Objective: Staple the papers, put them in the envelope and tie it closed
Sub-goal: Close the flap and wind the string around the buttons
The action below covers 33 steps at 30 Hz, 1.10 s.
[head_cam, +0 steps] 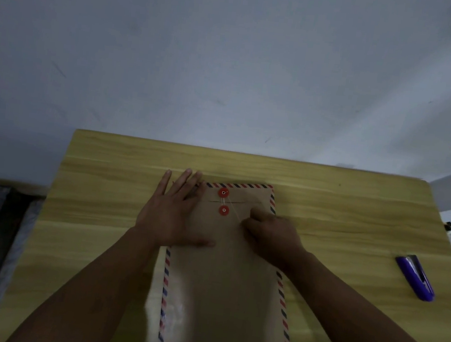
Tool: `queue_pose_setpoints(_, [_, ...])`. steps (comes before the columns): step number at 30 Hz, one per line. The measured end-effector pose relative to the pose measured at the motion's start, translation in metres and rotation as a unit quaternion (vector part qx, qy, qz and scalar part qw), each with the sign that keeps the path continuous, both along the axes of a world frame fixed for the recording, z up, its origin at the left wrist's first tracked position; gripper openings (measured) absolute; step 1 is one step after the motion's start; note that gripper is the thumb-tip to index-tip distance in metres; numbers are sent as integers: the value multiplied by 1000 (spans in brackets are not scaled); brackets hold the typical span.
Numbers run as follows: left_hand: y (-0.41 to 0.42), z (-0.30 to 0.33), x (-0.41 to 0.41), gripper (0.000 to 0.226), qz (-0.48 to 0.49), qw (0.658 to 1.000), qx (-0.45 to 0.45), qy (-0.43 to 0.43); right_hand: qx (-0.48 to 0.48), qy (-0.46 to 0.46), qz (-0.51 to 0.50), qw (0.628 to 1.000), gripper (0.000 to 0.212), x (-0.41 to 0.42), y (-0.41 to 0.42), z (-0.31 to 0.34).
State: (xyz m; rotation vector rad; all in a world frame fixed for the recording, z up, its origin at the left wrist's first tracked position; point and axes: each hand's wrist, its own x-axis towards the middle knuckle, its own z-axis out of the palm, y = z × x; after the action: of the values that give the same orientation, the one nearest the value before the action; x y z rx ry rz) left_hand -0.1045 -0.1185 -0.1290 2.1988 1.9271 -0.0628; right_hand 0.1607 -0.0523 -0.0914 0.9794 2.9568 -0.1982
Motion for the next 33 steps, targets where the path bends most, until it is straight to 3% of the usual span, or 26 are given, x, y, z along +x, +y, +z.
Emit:
queue_pose_setpoints(6, [0,0,-1,141,-2,1000,9,-4,-51,95,-16,994,16,-24,-14,-10])
queue_pose_setpoints(11, [0,-5,-3,138,-11,1000,14,-3,-84,114,-26,990,17,-42,-20,-18])
queue_pose_setpoints(19, [1,-4,-2,140,-6,1000,12,-4,6,5,126,992,38,-30,-6,-13])
queue_pose_setpoints(25, [0,-7,-1,139,-3,1000,18,-7,22,-34,141,989,26,-8,13,-2])
queue_pose_setpoints(33, [1,-1,0,139,-2,1000,-3,-6,-10,31,-62,998,20,-22,39,3])
